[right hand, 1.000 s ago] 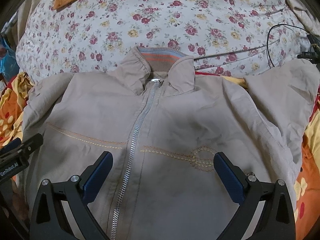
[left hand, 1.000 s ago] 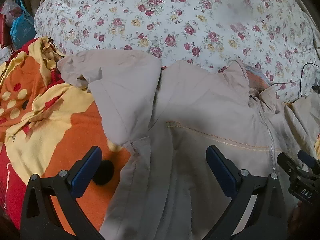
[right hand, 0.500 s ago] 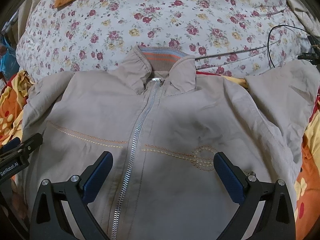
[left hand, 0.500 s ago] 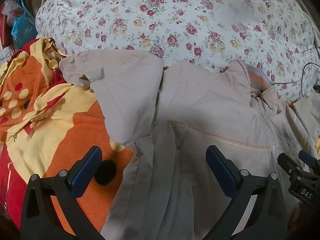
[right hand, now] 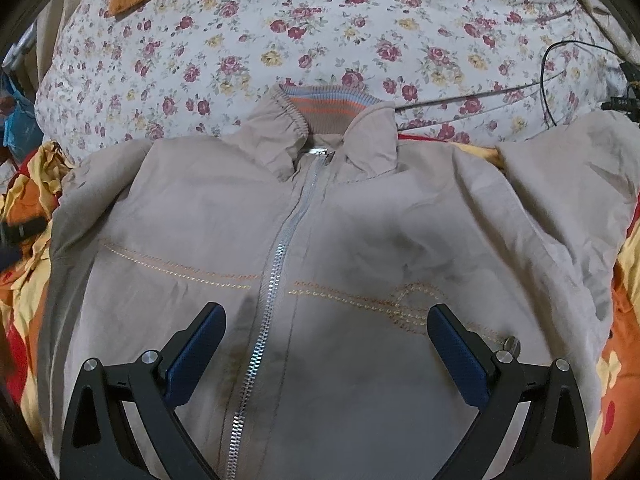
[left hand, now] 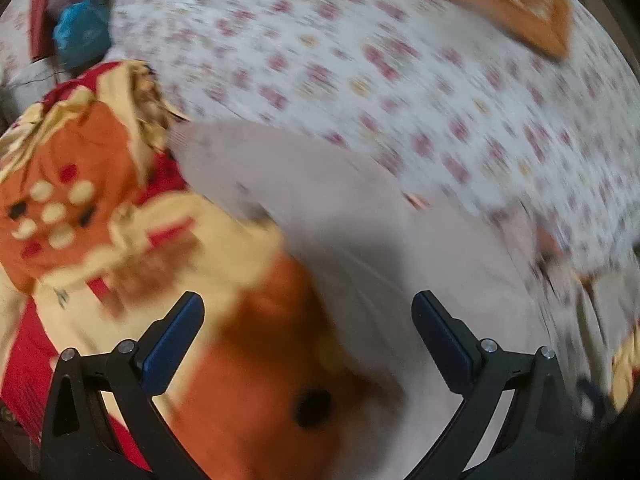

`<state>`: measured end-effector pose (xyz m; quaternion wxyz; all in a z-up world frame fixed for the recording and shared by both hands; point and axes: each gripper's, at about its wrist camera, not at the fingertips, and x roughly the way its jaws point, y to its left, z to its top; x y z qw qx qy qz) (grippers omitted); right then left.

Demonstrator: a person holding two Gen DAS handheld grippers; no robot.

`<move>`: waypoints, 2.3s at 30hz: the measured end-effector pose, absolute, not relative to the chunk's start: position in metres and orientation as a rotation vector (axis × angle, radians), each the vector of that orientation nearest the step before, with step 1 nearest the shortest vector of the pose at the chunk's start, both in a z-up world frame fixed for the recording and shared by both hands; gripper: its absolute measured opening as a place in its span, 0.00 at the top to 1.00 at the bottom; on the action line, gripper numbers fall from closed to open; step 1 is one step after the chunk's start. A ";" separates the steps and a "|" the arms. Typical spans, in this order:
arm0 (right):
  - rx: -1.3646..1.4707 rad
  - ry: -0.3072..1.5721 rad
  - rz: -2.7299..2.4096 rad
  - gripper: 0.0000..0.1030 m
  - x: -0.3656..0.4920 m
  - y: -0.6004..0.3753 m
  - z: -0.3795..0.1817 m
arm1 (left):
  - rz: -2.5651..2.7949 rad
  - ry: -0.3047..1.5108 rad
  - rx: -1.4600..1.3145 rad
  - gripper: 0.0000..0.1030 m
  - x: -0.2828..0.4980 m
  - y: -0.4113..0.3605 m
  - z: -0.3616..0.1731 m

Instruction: Fold large clothes

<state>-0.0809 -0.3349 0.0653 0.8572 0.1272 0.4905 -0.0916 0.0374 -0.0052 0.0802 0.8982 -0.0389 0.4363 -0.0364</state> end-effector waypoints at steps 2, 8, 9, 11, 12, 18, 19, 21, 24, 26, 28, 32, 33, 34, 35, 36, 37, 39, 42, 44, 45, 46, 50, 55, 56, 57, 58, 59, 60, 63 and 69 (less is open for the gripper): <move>0.274 1.034 -0.187 0.02 -0.081 -0.334 0.065 | -0.037 0.902 -0.132 0.00 0.063 0.019 0.080; 0.311 1.060 -0.166 0.02 -0.082 -0.335 0.063 | -0.044 1.006 -0.364 0.23 0.143 0.084 0.042; 0.318 1.065 -0.158 0.02 -0.081 -0.335 0.062 | -0.043 1.023 -0.411 0.28 0.151 0.091 0.034; 0.316 1.075 -0.151 0.02 -0.079 -0.335 0.060 | -0.039 1.040 -0.500 0.31 0.167 0.104 0.019; 0.312 1.082 -0.145 0.02 -0.078 -0.334 0.059 | -0.031 1.041 -0.513 0.31 0.172 0.106 0.014; 0.309 1.100 -0.136 0.02 -0.073 -0.336 0.054 | -0.032 0.989 -0.498 0.31 0.199 0.100 0.007; 0.310 1.100 -0.136 0.02 -0.073 -0.336 0.053 | -0.043 0.979 -0.493 0.37 0.205 0.099 0.009; 0.316 1.098 -0.135 0.02 -0.073 -0.337 0.054 | -0.065 0.983 -0.460 0.64 0.213 0.091 0.011; 0.321 1.096 -0.140 0.02 -0.075 -0.339 0.055 | -0.070 0.972 -0.387 0.94 0.211 0.078 0.025; 0.345 1.084 -0.155 0.02 -0.077 -0.344 0.056 | -0.111 0.941 -0.379 0.99 0.201 0.068 0.043; 0.392 1.052 -0.182 0.02 -0.083 -0.353 0.059 | -0.172 0.908 -0.386 1.00 0.191 0.058 0.068; 0.469 0.974 -0.238 0.02 -0.097 -0.370 0.064 | -0.372 0.813 -0.351 1.00 0.151 0.015 0.132; 0.488 0.959 -0.251 0.02 -0.099 -0.375 0.068 | -0.422 0.800 -0.343 1.00 0.139 0.006 0.143; 0.501 0.951 -0.260 0.02 -0.101 -0.378 0.070 | -0.493 0.790 -0.325 1.00 0.125 -0.014 0.160; 0.518 0.945 -0.269 0.02 -0.102 -0.382 0.072 | -0.531 0.784 -0.307 1.00 0.110 -0.023 0.165; 0.527 0.943 -0.276 0.02 -0.103 -0.385 0.072 | -0.594 0.775 -0.280 1.00 0.091 -0.043 0.175; 0.537 0.941 -0.283 0.02 -0.104 -0.389 0.073 | -0.666 0.777 -0.250 1.00 0.072 -0.068 0.182; 0.534 0.934 -0.307 0.02 -0.104 -0.392 0.078 | -0.778 0.806 -0.205 1.00 0.045 -0.108 0.180; 0.480 0.904 -0.373 0.02 -0.108 -0.399 0.093 | -0.934 0.895 -0.184 1.00 0.010 -0.162 0.159; 0.467 0.882 -0.418 0.02 -0.115 -0.408 0.097 | -0.970 0.955 -0.133 0.93 -0.009 -0.191 0.137; 0.469 0.875 -0.433 0.02 -0.119 -0.412 0.097 | -0.966 0.995 -0.091 0.87 -0.018 -0.201 0.124; 0.480 0.868 -0.448 0.02 -0.122 -0.416 0.097 | -0.954 1.036 -0.053 0.71 -0.025 -0.207 0.112; 0.550 0.854 -0.450 0.02 -0.129 -0.428 0.096 | -0.880 1.088 -0.012 0.52 -0.035 -0.180 0.099; 0.535 0.847 -0.368 0.02 -0.124 -0.413 0.099 | -0.429 1.001 0.075 0.38 -0.024 -0.096 0.092; 0.516 0.849 -0.350 0.02 -0.120 -0.408 0.099 | -0.348 0.989 0.108 0.38 -0.016 -0.087 0.088; 0.497 0.853 -0.329 0.02 -0.117 -0.402 0.099 | -0.292 0.977 0.125 0.38 -0.010 -0.079 0.084; 0.471 0.866 -0.299 0.02 -0.113 -0.395 0.100 | -0.235 0.960 0.131 0.38 -0.001 -0.071 0.078; 0.442 0.888 -0.270 0.02 -0.107 -0.387 0.099 | -0.210 0.961 0.123 0.38 0.003 -0.066 0.074; 0.419 0.906 -0.256 0.02 -0.103 -0.381 0.097 | -0.188 0.977 0.098 0.38 0.011 -0.059 0.067; 0.434 0.933 -0.254 0.02 -0.100 -0.379 0.088 | -0.152 1.057 0.023 0.38 0.026 -0.044 0.049; 0.686 0.962 -0.314 0.02 -0.082 -0.417 0.055 | -0.111 1.051 -0.016 0.36 0.031 -0.041 0.045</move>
